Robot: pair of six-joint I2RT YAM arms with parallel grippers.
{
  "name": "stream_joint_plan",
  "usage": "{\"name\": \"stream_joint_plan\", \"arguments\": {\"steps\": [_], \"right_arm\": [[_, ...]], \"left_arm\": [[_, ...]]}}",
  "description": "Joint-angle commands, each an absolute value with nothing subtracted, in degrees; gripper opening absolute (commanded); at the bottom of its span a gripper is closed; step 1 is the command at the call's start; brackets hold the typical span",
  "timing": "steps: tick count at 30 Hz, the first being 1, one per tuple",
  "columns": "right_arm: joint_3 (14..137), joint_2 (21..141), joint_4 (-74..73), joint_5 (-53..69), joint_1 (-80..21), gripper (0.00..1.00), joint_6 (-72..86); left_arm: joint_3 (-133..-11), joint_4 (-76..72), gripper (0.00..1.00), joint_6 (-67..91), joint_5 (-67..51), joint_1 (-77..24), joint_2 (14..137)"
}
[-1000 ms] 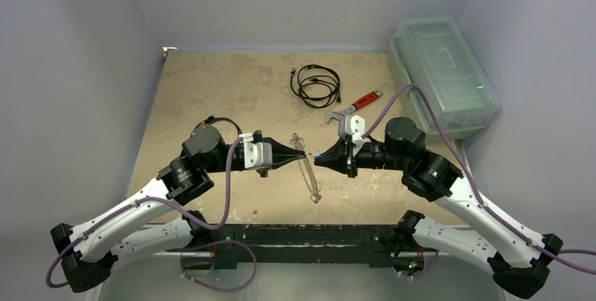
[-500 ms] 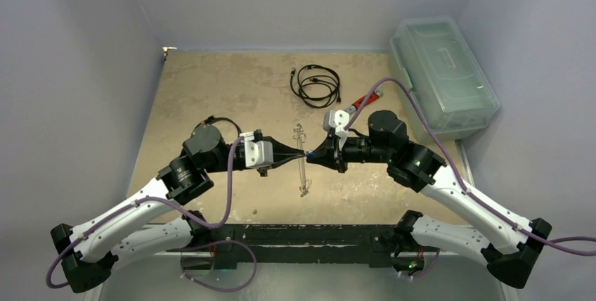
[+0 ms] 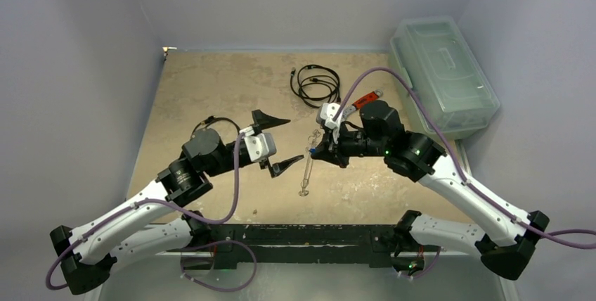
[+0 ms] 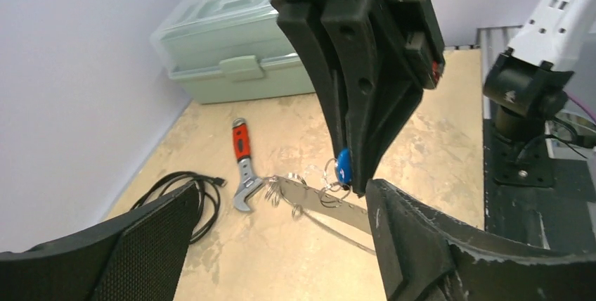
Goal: Put the keys on the keyring
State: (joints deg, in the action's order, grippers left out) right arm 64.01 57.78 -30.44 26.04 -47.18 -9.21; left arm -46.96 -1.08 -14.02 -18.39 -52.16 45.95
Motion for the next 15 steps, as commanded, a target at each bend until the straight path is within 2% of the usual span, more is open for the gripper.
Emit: {"name": "stream_joint_plan", "arguments": {"steps": [1, 4, 11, 15], "right_arm": [[67.93, 59.93, -33.92, 22.9, -47.02, 0.0, -10.8], [69.69, 62.17, -34.87, 22.79, -47.02, 0.0, -11.13], [71.89, 68.7, -33.66, 22.63, -47.02, 0.0, -11.86], [72.51, 72.76, -30.02, 23.19, -47.02, 0.0, -11.05]], "left_arm": [[-46.33, -3.18, 0.89, -12.61, -11.2, -52.16, 43.64], [-45.39, -4.08, 0.9, -12.51, -5.64, -52.17, 41.92], [-40.39, -9.62, 0.96, -10.45, 17.89, -52.12, 38.06], [-37.95, -12.47, 0.98, -9.45, 23.02, -52.19, 37.17]]}}
